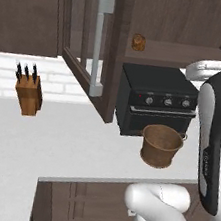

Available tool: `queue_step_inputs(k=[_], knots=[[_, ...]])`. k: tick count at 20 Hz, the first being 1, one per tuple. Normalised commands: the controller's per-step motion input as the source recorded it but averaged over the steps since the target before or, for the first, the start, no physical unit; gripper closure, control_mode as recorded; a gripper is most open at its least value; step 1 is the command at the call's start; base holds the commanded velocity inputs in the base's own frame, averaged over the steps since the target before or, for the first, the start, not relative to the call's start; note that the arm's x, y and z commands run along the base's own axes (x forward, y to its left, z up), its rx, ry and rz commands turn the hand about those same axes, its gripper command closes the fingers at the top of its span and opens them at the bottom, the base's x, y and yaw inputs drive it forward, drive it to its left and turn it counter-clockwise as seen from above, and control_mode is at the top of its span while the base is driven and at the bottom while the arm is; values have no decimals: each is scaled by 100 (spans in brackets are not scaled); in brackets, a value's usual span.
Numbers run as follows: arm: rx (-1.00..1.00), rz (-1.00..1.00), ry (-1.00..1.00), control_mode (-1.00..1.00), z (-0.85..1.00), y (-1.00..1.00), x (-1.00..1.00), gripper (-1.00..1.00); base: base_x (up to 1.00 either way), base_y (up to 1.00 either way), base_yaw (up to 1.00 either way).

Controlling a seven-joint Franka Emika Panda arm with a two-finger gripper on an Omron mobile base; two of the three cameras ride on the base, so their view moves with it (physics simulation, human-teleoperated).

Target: Open the cabinet, pick up the bread from the cabinet and place it in the basket. Then move the basket to the dining counter.

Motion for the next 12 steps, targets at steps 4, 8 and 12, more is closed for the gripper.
queue_step_inputs(k=[4, 8, 12], knots=[[21, 0, -9, -100, 0, 0, 11, -100, 0, 0, 0], [15, 0, -7, -100, 0, 0, 42, -100, 0, 0, 0], [9, 0, -2, -100, -3, 20, 67, -100, 0, 0, 0]])
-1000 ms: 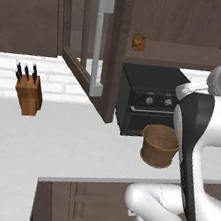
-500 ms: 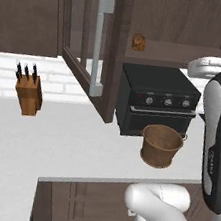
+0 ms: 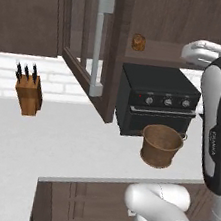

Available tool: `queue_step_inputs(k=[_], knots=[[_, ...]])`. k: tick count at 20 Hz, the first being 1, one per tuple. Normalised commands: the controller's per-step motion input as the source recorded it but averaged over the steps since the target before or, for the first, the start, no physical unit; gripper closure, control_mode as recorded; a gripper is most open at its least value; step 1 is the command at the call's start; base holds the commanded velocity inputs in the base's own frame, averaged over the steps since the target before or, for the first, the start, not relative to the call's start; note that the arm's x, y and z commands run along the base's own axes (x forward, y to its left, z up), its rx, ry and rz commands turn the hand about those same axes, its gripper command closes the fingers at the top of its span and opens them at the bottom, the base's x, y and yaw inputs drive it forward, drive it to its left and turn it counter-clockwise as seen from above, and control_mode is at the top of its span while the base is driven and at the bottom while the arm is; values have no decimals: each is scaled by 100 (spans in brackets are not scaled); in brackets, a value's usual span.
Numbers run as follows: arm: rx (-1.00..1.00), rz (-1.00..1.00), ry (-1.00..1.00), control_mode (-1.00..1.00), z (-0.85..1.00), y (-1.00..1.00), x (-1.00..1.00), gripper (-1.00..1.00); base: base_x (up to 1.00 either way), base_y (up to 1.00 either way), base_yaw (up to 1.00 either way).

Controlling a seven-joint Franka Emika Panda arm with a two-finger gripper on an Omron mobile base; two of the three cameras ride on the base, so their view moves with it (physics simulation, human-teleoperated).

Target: Open the cabinet, pick up the bread from the cabinet and place it in the basket. Then move the basket to the dining counter.

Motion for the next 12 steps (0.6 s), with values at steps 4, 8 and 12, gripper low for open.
queue_step_inputs(k=[4, 8, 12], knots=[[0, 0, 0, -100, -2, 36, 77, -100, 0, 0, 0], [0, 0, 3, -100, 0, 24, 64, -100, 0, 0, 0], [-2, 0, 3, -100, -8, 8, 51, -100, 0, 0, 0]])
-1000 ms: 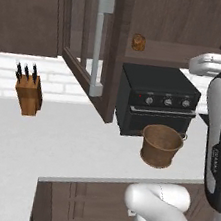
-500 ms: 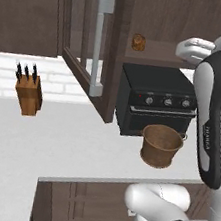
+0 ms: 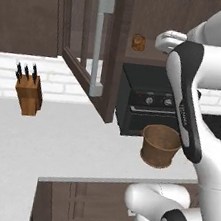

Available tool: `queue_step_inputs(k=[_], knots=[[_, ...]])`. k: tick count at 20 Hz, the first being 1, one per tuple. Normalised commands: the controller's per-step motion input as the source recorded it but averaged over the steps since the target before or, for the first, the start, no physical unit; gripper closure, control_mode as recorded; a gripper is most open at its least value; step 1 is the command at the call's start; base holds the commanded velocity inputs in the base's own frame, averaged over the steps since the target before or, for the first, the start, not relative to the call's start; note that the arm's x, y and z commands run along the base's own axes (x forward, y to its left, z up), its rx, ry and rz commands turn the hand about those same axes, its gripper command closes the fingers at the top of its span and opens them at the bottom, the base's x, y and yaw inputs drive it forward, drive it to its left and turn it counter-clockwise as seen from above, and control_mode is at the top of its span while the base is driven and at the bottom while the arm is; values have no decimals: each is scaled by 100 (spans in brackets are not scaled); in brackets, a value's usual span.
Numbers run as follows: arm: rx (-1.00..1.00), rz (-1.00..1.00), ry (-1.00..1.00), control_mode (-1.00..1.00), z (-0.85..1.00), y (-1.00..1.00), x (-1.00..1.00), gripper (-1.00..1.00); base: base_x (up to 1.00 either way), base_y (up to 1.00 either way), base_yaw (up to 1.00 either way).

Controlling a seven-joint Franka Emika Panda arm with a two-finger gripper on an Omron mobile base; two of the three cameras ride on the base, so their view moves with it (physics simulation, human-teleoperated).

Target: Open the cabinet, pick up the bread from the cabinet and place it in the basket. Then move the basket to the dining counter.

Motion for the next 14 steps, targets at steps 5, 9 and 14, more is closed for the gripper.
queue_step_inputs(k=[5, 9, 14], knots=[[-2, 0, 0, -100, -17, 1, 53, -100, 0, 0, 0], [-1, 1, 0, -100, -16, 0, 57, -100, 0, 0, 0], [-1, 1, 1, -100, -11, 0, 56, -100, 0, 0, 0]])
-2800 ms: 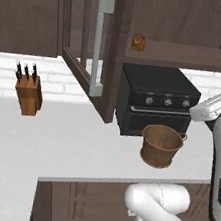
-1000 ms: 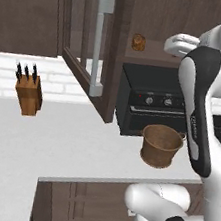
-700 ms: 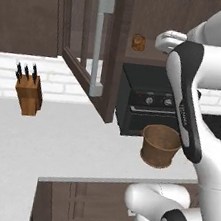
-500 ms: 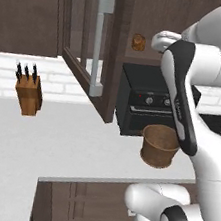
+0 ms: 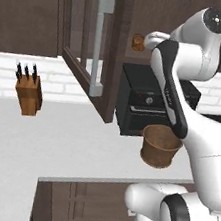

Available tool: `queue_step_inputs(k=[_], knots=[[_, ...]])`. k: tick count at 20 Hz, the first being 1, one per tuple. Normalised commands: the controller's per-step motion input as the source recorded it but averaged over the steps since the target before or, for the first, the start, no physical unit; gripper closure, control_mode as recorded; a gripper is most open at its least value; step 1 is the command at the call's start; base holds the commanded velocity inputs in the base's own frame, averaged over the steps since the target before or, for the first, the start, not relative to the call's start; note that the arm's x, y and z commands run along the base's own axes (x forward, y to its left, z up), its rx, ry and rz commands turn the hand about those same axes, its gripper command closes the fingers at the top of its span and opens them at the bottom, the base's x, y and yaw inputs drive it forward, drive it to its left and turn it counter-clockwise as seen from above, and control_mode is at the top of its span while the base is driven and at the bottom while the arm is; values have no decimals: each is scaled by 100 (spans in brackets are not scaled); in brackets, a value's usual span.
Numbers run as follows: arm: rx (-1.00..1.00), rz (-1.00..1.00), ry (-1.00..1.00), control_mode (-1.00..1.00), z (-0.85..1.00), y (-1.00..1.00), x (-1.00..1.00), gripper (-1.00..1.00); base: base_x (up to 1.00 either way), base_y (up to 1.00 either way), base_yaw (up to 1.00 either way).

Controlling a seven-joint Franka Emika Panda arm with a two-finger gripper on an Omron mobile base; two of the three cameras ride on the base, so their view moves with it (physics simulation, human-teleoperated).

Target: Open the cabinet, pick up the bread from the cabinet and place it in the basket. Then move the basket to the dining counter.

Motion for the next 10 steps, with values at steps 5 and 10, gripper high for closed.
queue_step_inputs(k=[5, 10], knots=[[-3, 0, 4, -100, 0, 8, 59, -100, 0, 0, 0], [-4, 0, 1, -100, 0, 5, 58, -100, 0, 0, 0]])
